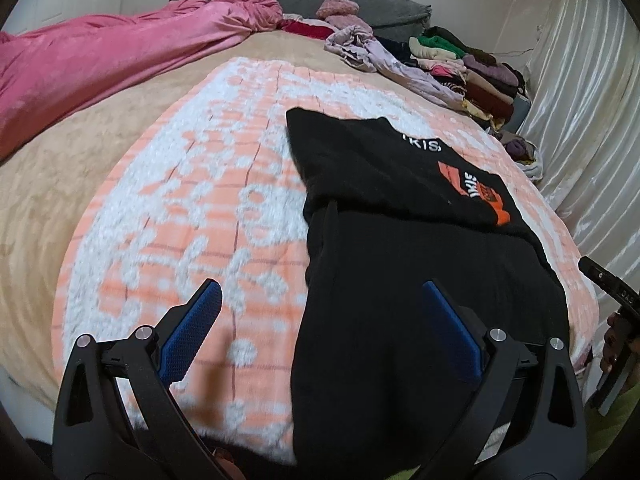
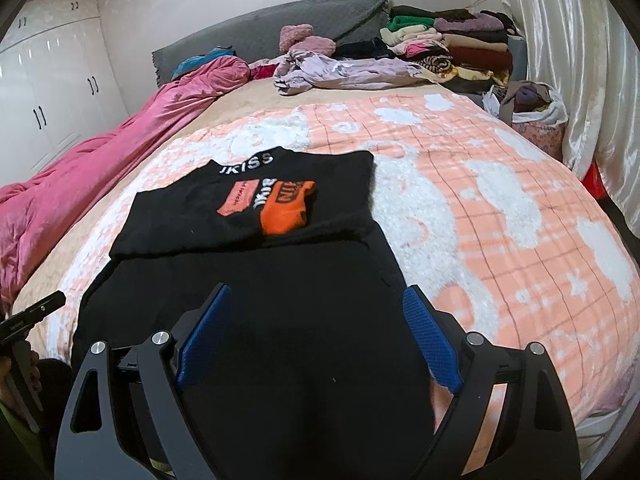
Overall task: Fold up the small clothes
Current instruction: 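Move both open tools back along the sweatshirt to its hem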
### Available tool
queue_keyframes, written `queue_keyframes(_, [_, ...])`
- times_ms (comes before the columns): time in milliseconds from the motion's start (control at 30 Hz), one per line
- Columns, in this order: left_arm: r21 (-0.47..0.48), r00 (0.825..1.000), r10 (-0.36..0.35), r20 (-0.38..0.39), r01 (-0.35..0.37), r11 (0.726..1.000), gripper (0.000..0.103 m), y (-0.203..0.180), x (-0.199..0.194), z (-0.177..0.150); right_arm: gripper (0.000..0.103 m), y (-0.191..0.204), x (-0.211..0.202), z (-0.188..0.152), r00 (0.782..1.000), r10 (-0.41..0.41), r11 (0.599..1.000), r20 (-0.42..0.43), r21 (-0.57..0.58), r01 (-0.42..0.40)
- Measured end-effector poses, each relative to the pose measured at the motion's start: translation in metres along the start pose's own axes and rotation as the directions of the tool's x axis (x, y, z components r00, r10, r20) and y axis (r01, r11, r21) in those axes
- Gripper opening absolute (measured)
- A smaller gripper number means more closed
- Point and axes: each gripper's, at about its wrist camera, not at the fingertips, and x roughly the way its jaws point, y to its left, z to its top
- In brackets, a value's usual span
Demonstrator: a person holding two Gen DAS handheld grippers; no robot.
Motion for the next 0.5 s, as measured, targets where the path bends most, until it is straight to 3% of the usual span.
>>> queue_keyframes(500, [0.035,0.996,0.055,-0.077,-0.053,0.998,0.093,-0.006,-0.005,-0.028,0.086,-0.018,-0.009,-0.033,0.998,0.0,1.0,-0.058,0.011,0.001])
